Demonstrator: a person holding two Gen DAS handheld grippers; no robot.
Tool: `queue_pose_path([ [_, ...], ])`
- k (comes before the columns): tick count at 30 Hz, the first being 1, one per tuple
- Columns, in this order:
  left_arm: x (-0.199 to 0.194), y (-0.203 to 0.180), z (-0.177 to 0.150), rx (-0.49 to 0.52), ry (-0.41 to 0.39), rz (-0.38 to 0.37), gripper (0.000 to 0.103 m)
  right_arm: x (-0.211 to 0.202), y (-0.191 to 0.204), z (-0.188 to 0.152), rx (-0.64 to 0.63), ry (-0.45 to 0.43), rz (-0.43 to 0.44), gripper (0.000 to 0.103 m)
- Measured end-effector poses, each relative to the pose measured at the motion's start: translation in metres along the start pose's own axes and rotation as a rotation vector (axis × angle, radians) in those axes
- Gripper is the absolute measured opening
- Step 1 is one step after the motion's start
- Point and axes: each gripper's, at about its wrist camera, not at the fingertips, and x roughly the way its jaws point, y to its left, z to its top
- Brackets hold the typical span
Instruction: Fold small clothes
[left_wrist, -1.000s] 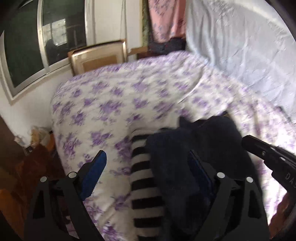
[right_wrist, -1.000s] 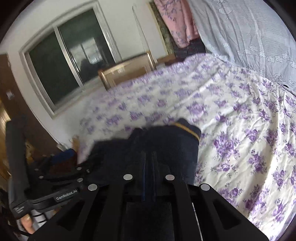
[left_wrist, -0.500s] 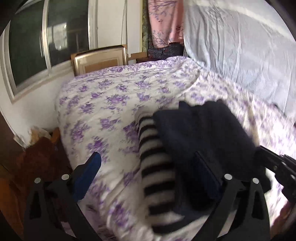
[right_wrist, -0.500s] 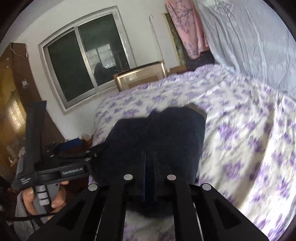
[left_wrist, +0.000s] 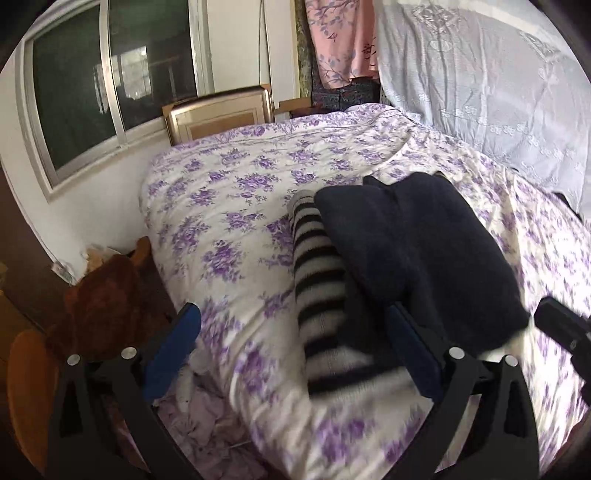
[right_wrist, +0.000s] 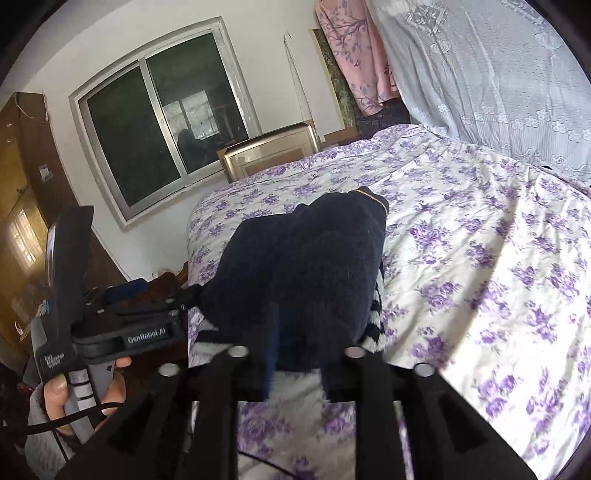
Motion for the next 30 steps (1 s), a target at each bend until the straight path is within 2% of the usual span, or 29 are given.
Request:
queue_pose_path([
  [3, -0.026, -0.009, -0.018, 0.028, -0.023, 0.047, 0.098, -0.027, 0.006, -0.007, -0.03, -0.019, 0.017, 0.029],
  [8, -0.069, -0.023, -0.038, 0.048, -0.058, 0.072, 0.098, -0.06, -0.003, -0.019, 0.0, -0.031, 0.06, 0.033],
  [15, -0.123, -0.031, -0.043, 0.048, -0.13, 0.104, 0.098, -0.097, -0.015, -0.028, 0.045, -0.067, 0.06, 0.033],
  [18, -0.144, -0.036, -0.045, 0.056, -0.172, 0.1, 0.098, -0.113, -0.012, -0.031, 0.032, -0.108, 0.048, 0.041],
  [24, -0.161, -0.05, -0.048, 0.108, -0.199, 0.102, 0.098, -0.128, -0.003, -0.037, 0.001, -0.141, 0.02, 0.049],
  [30, -0.15, -0.046, -0.048, 0.088, -0.155, 0.083, 0.098, -0.124, 0.004, -0.04, -0.021, -0.134, -0.014, 0.063],
])
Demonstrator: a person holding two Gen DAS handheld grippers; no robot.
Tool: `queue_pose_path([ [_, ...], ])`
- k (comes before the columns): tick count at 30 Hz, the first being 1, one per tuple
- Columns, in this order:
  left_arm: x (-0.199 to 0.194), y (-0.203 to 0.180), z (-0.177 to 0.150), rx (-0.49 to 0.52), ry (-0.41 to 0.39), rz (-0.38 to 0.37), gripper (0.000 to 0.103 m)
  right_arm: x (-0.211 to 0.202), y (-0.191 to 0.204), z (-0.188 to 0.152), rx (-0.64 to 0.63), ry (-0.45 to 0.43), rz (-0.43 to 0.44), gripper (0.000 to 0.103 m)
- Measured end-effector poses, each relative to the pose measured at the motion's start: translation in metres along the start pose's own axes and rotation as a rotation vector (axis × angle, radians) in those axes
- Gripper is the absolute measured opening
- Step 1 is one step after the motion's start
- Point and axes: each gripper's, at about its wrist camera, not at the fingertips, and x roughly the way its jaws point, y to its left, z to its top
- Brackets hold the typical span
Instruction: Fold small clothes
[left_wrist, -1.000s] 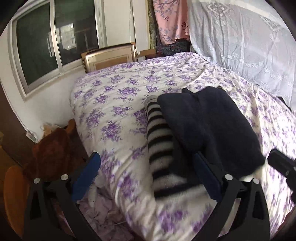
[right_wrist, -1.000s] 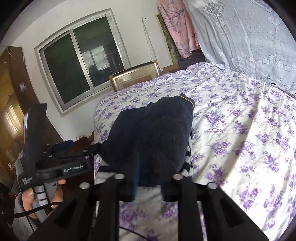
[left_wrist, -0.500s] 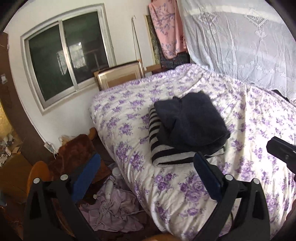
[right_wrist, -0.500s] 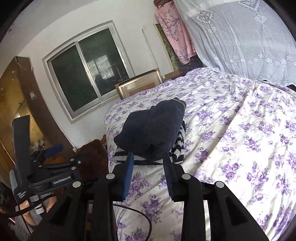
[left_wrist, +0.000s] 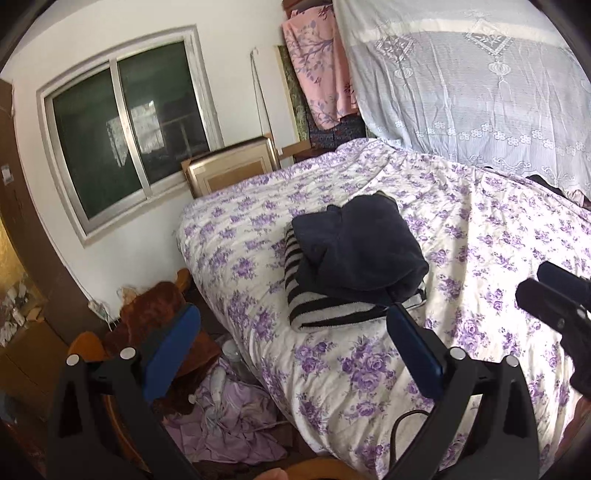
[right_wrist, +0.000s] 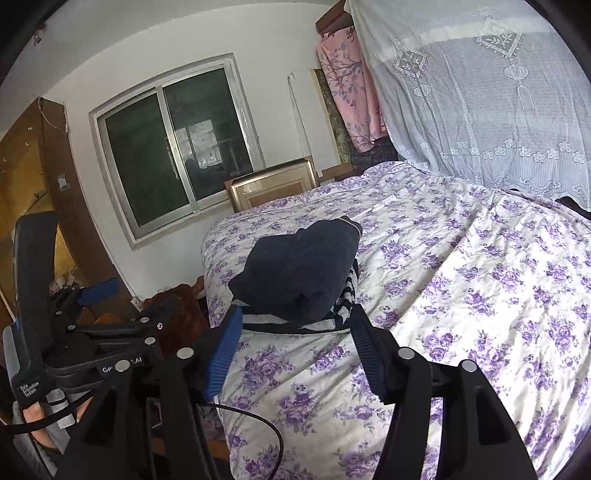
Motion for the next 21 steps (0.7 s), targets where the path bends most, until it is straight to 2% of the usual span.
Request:
queue_pose_path([
  [4, 0.0095, -0.0004, -0.0031, 0.007, 0.018, 0.014, 0.098, 0.005, -0.0008, -0.0023, 0.006, 0.016, 0.001, 0.066],
  [7, 0.0091, -0.0037, -0.0059, 0.026, -0.011, 0.064, 0.098, 0.0076, -0.0015, -0.0033, 0.007, 0.024, -0.003, 0.066],
  [16, 0.0079, -0.0047, -0.0039, 0.006, 0.005, 0.002, 0.098, 0.0065, -0.0007, -0.0029, 0.007, 0.022, 0.001, 0.067],
  [21, 0.0083, -0.0042, -0.004, -0.007, 0.007, -0.001, 0.098, 0.0046, -0.0009, -0.0019, 0.006, 0.014, 0.0, 0.068],
])
